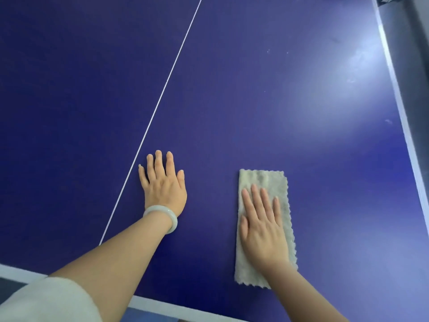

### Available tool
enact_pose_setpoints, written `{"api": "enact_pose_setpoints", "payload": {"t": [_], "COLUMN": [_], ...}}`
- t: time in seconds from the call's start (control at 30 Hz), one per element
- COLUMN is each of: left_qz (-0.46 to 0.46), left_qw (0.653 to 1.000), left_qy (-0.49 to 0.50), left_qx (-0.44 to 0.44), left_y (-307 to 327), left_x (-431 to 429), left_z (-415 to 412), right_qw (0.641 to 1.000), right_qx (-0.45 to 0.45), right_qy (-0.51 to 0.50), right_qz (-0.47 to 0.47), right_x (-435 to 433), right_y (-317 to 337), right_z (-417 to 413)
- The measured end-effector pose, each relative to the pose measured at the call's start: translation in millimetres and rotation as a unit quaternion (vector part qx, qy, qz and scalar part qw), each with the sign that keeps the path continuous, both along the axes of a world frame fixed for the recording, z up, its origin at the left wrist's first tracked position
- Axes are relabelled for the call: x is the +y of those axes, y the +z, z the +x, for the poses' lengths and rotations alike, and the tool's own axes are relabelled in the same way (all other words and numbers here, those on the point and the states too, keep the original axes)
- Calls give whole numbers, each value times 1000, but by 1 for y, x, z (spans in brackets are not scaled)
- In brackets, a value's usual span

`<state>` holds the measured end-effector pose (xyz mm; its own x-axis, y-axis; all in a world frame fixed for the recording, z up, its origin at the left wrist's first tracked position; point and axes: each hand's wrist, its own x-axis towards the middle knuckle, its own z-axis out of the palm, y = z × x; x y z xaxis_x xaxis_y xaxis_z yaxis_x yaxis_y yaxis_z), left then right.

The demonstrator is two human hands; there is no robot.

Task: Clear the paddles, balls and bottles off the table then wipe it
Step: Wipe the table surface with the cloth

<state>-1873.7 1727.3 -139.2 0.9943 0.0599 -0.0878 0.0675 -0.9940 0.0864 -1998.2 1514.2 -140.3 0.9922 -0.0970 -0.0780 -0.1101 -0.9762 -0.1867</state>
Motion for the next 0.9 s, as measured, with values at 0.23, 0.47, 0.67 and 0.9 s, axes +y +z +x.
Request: {"api": "enact_pose_setpoints", "payload": {"t": [0.23, 0.47, 0.67, 0.9], "left_qz": [-41, -53, -28, 30], "left_qw": [998, 981, 992, 994], "left_qy": [17, -170, -107, -96], "left_qx": [50, 82, 57, 32], "left_y": [15, 26, 10, 7], "left_x": [-26, -168, -227, -236], "left_z": [-11, -121, -175, -181], "right_qw": [989, 999, 999, 961], "right_qx": [16, 8, 6, 23], "right_qy": [-147, -45, -39, -276], "right_qz": [-11, -12, -20, 7], "right_x": [-84, -116, -187, -212], "right_y": [-1, 4, 3, -1], "right_z": [-38, -80, -161, -163]}}
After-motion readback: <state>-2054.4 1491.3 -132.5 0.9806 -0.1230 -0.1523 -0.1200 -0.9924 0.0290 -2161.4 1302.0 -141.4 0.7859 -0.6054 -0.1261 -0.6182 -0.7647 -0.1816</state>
